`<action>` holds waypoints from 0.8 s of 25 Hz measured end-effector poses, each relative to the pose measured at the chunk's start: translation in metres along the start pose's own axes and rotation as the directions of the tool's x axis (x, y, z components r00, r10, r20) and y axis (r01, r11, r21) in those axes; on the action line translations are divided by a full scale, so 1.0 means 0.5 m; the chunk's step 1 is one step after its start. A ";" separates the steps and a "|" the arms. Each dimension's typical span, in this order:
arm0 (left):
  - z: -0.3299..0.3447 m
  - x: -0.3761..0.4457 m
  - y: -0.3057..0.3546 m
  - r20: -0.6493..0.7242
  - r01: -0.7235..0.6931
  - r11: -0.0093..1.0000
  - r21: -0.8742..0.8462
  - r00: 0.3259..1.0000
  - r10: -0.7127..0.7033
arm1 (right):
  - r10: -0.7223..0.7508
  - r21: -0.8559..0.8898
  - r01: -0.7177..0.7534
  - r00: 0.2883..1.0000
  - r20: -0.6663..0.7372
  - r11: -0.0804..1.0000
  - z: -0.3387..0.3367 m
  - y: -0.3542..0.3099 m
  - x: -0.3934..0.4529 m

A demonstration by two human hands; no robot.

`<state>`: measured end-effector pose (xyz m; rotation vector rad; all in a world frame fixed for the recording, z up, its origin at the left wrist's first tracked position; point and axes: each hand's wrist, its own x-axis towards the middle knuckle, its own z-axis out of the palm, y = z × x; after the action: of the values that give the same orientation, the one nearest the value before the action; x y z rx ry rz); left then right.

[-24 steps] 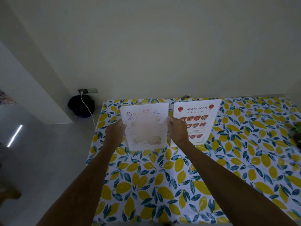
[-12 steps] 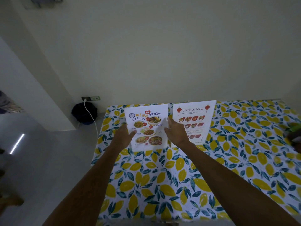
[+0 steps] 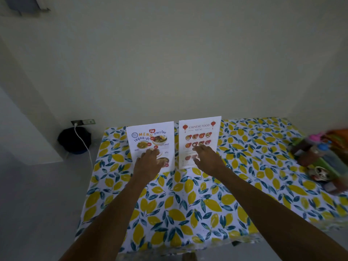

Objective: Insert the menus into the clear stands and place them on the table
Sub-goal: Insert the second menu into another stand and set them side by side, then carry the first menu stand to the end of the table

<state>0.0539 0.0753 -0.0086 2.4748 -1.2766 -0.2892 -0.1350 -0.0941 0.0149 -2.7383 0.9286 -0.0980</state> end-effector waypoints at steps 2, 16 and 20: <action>0.019 0.007 0.035 0.011 -0.012 0.999 -0.045 1.000 0.012 | 0.039 -0.034 -0.038 0.999 0.012 0.999 -0.004 0.039 -0.010; 0.219 0.180 0.169 0.097 0.255 0.902 -0.348 0.967 -0.236 | 0.239 0.112 -0.263 0.952 0.191 0.958 0.080 0.363 0.139; 0.233 0.188 0.210 0.019 0.299 0.889 -0.348 0.950 -0.312 | 0.221 0.217 -0.256 0.960 0.172 0.942 0.097 0.388 0.183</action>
<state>-0.0090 -0.0818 -0.0776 2.3469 -0.7359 -0.4971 -0.1697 -0.2878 -0.0828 -2.3604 1.1201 0.0336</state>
